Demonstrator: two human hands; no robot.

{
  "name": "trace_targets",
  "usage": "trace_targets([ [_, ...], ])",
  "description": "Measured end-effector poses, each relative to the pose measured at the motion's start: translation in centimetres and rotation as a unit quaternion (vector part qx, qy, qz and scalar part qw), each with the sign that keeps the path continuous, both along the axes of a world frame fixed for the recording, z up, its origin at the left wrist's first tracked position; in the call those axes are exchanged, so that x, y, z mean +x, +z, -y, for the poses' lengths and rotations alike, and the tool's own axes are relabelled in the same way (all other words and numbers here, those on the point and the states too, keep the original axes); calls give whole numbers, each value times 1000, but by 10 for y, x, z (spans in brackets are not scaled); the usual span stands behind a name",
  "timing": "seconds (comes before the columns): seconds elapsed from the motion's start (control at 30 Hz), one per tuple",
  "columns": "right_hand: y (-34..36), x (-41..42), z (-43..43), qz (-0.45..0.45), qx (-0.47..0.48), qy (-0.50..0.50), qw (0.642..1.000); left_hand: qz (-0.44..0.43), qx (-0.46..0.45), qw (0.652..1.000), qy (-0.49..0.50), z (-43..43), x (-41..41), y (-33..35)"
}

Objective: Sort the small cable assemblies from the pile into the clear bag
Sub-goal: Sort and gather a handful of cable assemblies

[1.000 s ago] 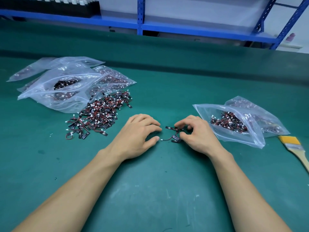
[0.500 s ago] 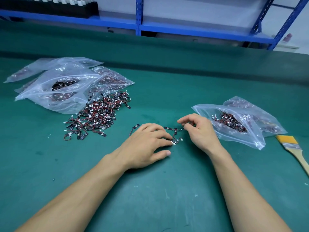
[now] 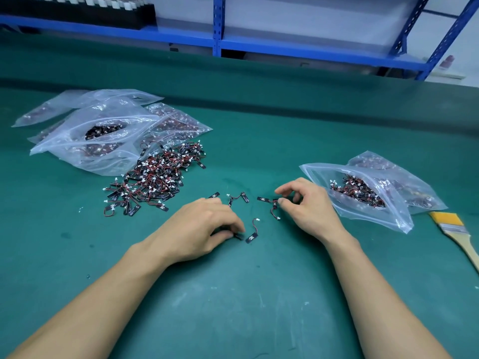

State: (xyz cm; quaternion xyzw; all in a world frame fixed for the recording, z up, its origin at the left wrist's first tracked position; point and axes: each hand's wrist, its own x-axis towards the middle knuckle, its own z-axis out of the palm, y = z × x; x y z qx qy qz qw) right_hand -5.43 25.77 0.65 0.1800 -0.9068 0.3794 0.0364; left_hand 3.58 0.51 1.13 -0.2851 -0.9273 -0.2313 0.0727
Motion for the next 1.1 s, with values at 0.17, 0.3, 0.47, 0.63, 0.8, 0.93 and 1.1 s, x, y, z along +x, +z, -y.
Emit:
trace_targets([
  [0.17,3,4,4,-25,-20,1,999,40,73,996,16,21,9,3],
  [0.3,8,14,13,-78,-34,41,996,30,110,992,45,28,9,8],
  [0.47,13,27,22,-107,9,172,979,69,114,990,51,32,9,8],
  [0.63,12,28,24,-87,78,240,964,68,121,988,62,34,8,10],
  [0.8,10,33,31,-69,87,272,956,-2,121,988,99,33,6,7],
  [0.93,8,42,41,-66,84,293,950,-51,100,982,152,34,-2,0],
  [1.1,12,46,43,-96,23,238,966,-156,-26,956,246,40,-34,2],
])
